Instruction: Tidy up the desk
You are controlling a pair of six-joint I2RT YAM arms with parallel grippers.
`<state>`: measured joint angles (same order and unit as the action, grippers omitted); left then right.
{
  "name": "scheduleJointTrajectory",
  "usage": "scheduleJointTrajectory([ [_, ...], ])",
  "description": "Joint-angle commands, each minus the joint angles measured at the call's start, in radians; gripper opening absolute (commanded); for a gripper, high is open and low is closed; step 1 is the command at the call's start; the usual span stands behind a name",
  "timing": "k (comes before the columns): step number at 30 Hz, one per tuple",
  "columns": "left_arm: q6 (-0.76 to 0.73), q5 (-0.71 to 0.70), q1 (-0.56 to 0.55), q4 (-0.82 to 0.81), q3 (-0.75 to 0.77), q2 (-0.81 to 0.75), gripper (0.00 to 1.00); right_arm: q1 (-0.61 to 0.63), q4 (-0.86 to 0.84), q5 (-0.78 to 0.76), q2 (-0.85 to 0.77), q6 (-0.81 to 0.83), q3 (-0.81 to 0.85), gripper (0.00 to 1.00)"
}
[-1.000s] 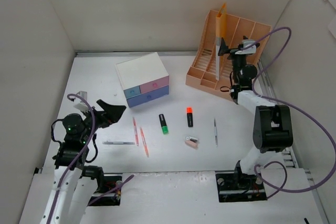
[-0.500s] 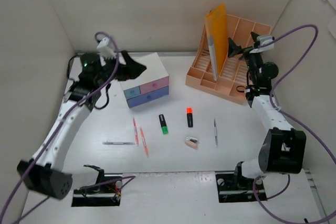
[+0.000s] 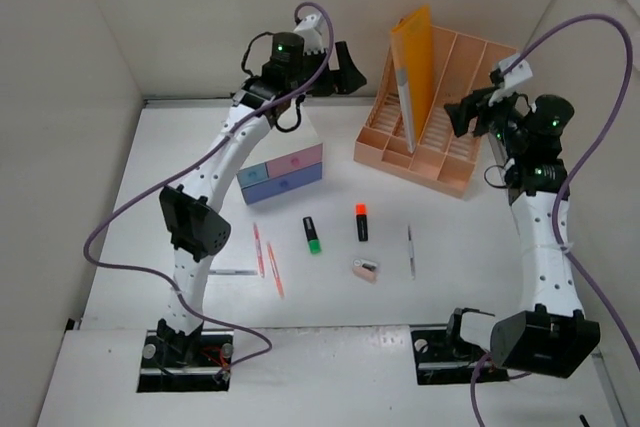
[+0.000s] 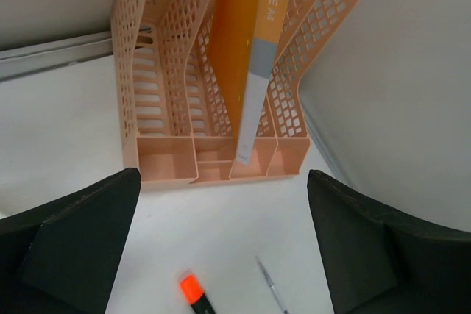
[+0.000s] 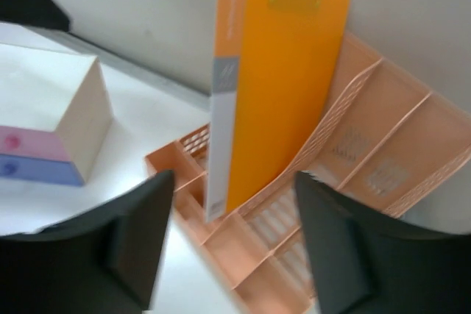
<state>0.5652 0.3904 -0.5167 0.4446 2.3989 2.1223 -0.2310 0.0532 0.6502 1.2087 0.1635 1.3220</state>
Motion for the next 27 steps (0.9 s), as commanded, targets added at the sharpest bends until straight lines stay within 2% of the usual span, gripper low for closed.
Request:
scheduleJointTrajectory([
  [1, 0.083, -0.039, -0.025, -0.099, 0.065, -0.004, 0.95, -0.019, 0.068, 0.068, -0.06, -0.019, -0.07, 0.7],
  [4, 0.131, -0.042, -0.036, -0.231, 0.031, 0.022, 0.97, -0.021, 0.068, 0.071, -0.087, -0.025, -0.11, 0.78],
  [8, 0.134, -0.082, -0.092, -0.329, 0.098, 0.079, 0.99, -0.028, 0.068, 0.052, -0.104, -0.025, -0.136, 0.8],
  [16, 0.173, -0.183, -0.141, -0.541, 0.065, 0.152, 1.0, -0.034, 0.065, 0.039, -0.115, -0.039, -0.167, 0.81],
  [27, 0.157, -0.331, -0.152, -0.564, 0.128, 0.241, 1.0, -0.037, 0.062, 0.023, -0.124, -0.05, -0.185, 0.79],
])
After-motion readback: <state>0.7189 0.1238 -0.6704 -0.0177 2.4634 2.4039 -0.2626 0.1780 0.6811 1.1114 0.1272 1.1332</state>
